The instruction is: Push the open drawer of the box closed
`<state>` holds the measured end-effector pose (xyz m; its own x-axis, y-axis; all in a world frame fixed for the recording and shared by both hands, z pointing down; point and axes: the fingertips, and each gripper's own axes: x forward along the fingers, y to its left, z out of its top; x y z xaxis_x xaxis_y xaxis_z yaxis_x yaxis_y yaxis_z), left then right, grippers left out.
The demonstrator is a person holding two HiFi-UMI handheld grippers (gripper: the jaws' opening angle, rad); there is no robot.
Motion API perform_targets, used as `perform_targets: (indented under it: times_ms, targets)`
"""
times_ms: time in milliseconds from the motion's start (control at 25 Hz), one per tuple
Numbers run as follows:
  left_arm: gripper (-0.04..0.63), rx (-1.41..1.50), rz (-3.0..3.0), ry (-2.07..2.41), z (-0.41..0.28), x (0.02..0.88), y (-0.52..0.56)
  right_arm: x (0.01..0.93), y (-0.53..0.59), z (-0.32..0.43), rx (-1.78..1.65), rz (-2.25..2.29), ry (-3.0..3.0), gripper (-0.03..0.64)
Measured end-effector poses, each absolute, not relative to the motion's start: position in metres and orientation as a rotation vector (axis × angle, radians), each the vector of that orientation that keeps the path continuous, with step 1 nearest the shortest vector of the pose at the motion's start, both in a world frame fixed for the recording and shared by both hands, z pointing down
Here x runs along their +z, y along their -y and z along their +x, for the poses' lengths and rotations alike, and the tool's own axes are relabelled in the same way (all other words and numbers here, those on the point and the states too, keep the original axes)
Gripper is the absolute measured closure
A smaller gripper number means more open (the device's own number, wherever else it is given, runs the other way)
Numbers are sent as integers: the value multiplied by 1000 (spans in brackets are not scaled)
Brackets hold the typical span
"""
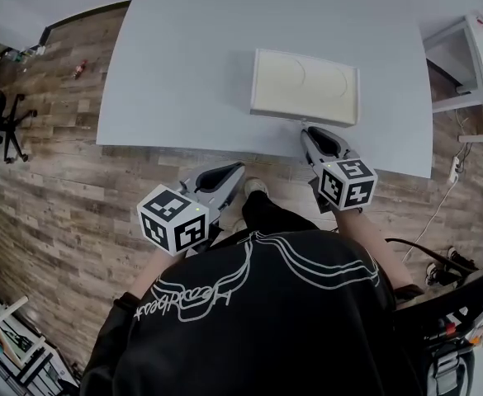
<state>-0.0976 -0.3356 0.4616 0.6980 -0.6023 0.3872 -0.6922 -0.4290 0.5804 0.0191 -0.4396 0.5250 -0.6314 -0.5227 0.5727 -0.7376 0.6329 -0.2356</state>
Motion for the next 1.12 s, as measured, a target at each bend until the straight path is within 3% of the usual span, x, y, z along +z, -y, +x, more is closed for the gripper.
perform_targets:
  times_ms: [640,1120]
  targets:
    - [588,207,2416,813,-39,399,255,400,278,22,702,805,2810,607]
    - [588,201,2516,755,-17,375,213,387,205,27,699,757,2843,607]
